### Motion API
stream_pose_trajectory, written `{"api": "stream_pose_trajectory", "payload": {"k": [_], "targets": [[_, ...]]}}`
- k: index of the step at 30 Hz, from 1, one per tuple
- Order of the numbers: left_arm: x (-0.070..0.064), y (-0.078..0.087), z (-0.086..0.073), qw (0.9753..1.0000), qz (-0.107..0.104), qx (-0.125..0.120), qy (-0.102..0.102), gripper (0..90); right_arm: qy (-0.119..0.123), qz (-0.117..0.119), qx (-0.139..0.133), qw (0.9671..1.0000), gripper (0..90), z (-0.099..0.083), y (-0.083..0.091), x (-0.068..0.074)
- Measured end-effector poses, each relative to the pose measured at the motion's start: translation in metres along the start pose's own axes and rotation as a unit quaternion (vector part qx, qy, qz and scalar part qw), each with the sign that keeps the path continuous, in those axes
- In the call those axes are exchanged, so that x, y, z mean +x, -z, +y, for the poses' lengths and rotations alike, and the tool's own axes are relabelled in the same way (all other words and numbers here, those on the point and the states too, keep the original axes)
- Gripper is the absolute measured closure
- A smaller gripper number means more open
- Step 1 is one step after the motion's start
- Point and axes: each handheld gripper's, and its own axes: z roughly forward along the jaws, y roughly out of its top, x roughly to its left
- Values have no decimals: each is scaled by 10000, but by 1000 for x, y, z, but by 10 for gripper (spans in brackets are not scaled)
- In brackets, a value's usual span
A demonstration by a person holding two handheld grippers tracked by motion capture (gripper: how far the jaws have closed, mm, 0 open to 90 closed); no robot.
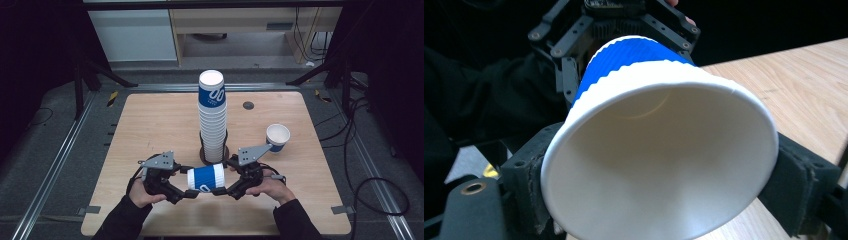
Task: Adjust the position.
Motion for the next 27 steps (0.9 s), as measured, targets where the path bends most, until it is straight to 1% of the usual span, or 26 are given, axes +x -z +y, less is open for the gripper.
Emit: {"api": "stream_pose_trajectory", "payload": {"k": [1, 2, 3, 4, 5, 6, 7, 11, 12, 13, 14, 16, 20, 22, 25, 27], "targets": [[1, 1, -1, 9999, 80, 77, -15, 159, 13, -50, 65, 10000, 155, 1, 1, 0], [2, 1, -1, 9999, 70, 153, -9, 154, 33, -112, 141, 9998, 154, 1, 2, 0], [2, 0, -2, 9995, 143, 270, -50, 140, 32, -148, 184, 9997, 154, 1, 3, 0], [3, -1, -3, 9992, 220, 339, -75, 139, 47, -229, 290, 9993, 153, 1, 3, -1], [3, -2, -4, 9988, 218, 437, -74, 138, 64, -268, 349, 9990, 153, 1, 3, -1], [4, -5, -5, 9979, 266, 578, -112, 129, 47, -305, 462, 9985, 153, 0, 2, -1], [4, -7, -5, 9974, 329, 631, -123, 126, 76, -376, 625, 9973, 152, -1, 0, -1], [3, -19, -9, 9939, 355, 1019, -236, 110, 89, -398, 951, 9946, 152, -5, -8, -2], [2, -21, -9, 9928, 360, 1108, -272, 108, 98, -379, 1023, 9940, 152, -6, -10, -2], [2, -23, -10, 9913, 387, 1213, -343, 107, 99, -357, 1156, 9926, 151, -7, -15, -1], [1, -26, -10, 9902, 385, 1292, -377, 107, 99, -357, 1156, 9926, 151, -7, -15, -1], [0, -30, -11, 9894, 370, 1343, -404, 109, 75, -316, 1247, 9917, 151, -8, -19, -1], [-2, -37, -13, 9868, 332, 1512, -482, 124, 63, -257, 1412, 9896, 151, -10, -28, 0], [-3, -40, -13, 9861, 303, 1556, -492, 142, 31, -218, 1442, 9893, 151, -11, -31, 0], [-3, -42, -14, 9857, 256, 1588, -509, 180, 23, -162, 1465, 9891, 151, -11, -34, 0], [-3, -42, -15, 9861, 230, 1567, -499, 233, 27, -140, 1467, 9891, 150, -11, -34, 1]]}}
